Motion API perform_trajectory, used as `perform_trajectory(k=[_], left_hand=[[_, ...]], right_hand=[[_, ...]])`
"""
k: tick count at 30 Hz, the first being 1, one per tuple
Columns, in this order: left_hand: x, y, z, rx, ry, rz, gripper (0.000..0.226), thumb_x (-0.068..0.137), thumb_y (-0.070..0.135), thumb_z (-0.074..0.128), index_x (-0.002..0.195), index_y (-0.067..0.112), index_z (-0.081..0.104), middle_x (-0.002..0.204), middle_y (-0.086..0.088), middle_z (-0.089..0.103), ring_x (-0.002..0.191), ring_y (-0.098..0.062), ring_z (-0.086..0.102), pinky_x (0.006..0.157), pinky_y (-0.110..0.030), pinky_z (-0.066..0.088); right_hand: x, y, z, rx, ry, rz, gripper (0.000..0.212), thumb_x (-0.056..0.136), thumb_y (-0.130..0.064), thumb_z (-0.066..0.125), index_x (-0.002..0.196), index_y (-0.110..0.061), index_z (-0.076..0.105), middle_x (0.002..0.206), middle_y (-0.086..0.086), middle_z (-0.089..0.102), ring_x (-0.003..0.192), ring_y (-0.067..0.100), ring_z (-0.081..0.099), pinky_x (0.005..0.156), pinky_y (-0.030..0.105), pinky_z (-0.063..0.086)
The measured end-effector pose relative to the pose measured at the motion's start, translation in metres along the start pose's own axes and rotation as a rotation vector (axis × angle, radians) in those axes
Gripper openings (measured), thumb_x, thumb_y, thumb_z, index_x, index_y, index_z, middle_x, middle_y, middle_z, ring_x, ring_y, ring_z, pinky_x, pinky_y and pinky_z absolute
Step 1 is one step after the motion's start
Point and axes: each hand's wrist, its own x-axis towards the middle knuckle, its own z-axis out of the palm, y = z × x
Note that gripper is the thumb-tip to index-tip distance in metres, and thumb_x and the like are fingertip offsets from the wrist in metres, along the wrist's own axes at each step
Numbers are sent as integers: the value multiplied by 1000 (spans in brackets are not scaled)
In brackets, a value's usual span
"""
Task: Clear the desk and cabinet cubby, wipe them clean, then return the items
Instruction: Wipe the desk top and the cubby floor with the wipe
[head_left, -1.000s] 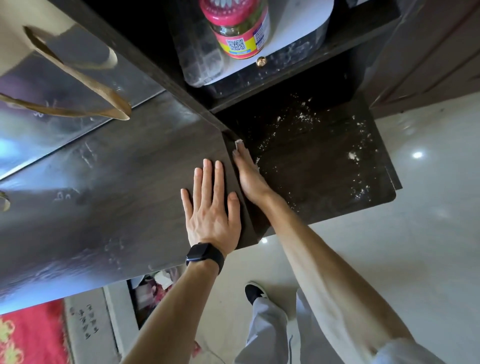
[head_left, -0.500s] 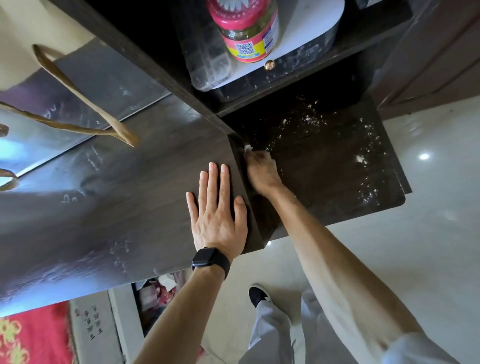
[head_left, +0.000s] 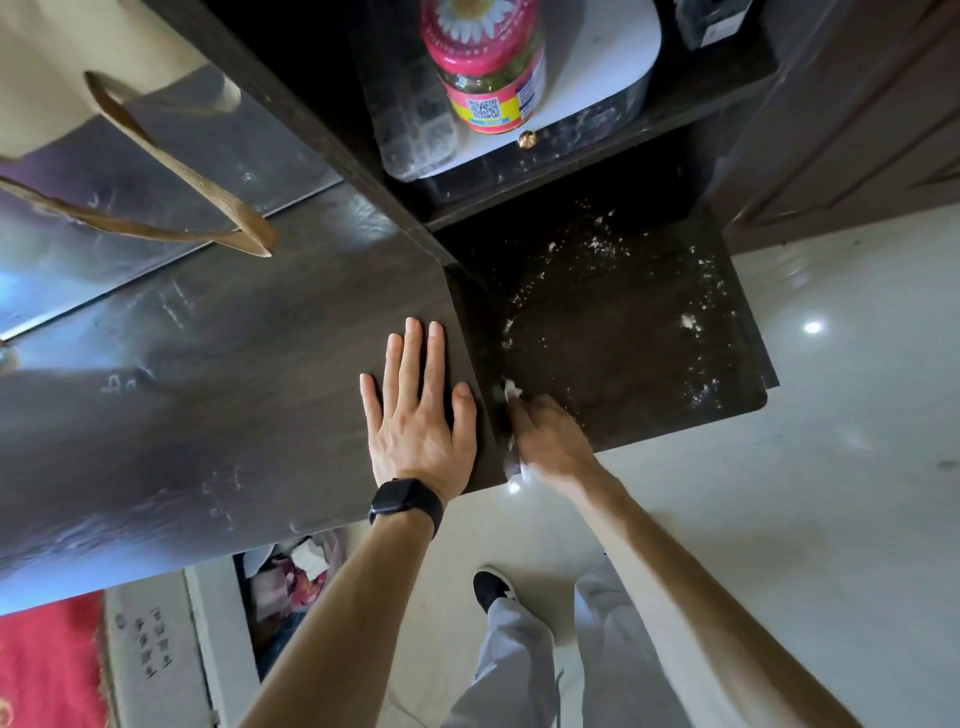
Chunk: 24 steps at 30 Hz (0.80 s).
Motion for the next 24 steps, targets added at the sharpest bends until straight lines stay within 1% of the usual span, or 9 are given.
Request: perform_trajectory(k=[2,4,7,10,15,17,19,21,24], left_hand=[[0,0,1,2,7,4,63,98,45,22,158,32,5,166,11,-2,152,-10,-8,124,-48,0],[0,1,2,5,13,9,63,98,44,22,158,32,6,166,10,-2,152,-10,-7,124,-48,-1],[0,1,2,-2,21,4,63,98,44,23,158,31,8,166,10,0,152,-11,-6,124,-48,0],[-1,2,3,-5,36,3,63,98,43,25,158,31,9,166,10,1,152,-10,-5,124,-48,2],[1,1,3,-6,33,9,64,98,43,24,158,31,8,166,10,0,152,-10,-6,124,-48,0],[-1,0,3,-3,30,9,64,98,43,24,158,31,8,166,9,0,152,-10,-6,123,-48,1],[-2,1,3,-2,32,13,63,98,43,24,158,31,8,166,9,0,152,-10,-6,123,-49,2],[-1,1,2,-1,30,17,63,98,44,24,158,32,7,166,10,-1,152,-10,-7,124,-48,1],[0,1,2,-10,34,13,63,98,43,25,158,31,8,166,10,1,152,-10,-6,124,-48,1]], right_hand=[[-26,10,22,124,-50,-1,55,42,2,88,96,2,73,99,29,71,61,37,63,54,34,57],[-37,7,22,221,-73,-6,54,68,-10,78,120,2,67,117,28,67,77,38,65,69,34,55],[-21,5,11,467,102,174,52,98,-29,35,147,-21,47,117,21,58,106,37,58,90,32,43],[18,0,-17,577,73,245,54,98,-14,38,150,-29,42,124,21,55,115,38,56,96,35,44],[57,-7,-53,835,-24,453,38,103,-27,40,124,-9,66,123,16,66,106,32,64,91,44,56],[32,-8,-41,767,-49,416,37,104,-22,39,131,-9,61,131,16,62,105,30,65,96,45,54],[-3,-6,-22,735,-78,431,41,103,-13,38,141,-12,52,141,16,55,124,34,57,104,42,46],[-30,-3,-5,834,-90,491,41,103,-13,41,143,-13,50,143,14,54,127,30,54,101,37,46],[-25,-2,-3,948,-92,527,41,102,-14,43,143,-12,51,116,4,59,85,11,55,70,23,45]])
